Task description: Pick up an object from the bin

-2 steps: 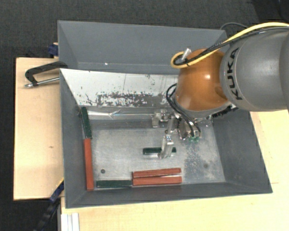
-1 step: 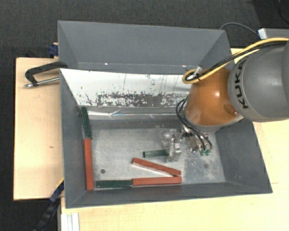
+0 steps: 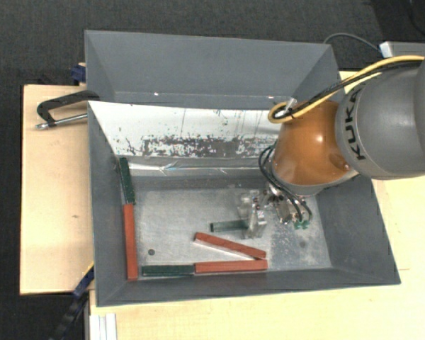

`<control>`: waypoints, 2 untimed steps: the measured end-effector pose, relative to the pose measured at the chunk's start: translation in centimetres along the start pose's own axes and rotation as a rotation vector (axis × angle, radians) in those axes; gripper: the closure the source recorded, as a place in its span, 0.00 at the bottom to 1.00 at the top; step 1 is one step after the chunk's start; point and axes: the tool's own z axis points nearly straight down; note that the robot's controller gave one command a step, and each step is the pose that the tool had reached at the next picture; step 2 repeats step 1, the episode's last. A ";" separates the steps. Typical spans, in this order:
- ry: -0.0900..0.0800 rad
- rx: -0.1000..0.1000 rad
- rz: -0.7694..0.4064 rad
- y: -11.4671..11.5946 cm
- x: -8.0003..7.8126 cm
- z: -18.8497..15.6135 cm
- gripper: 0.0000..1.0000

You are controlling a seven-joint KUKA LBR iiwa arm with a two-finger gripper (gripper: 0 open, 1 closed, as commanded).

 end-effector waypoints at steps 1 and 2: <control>-0.005 0.000 0.093 -1.0 -1.5 -13.4 1.00; -0.005 0.000 0.093 -1.0 -1.5 -13.4 1.00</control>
Offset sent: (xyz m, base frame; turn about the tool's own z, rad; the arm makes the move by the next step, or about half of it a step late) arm 0.0000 0.0000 0.0000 0.0000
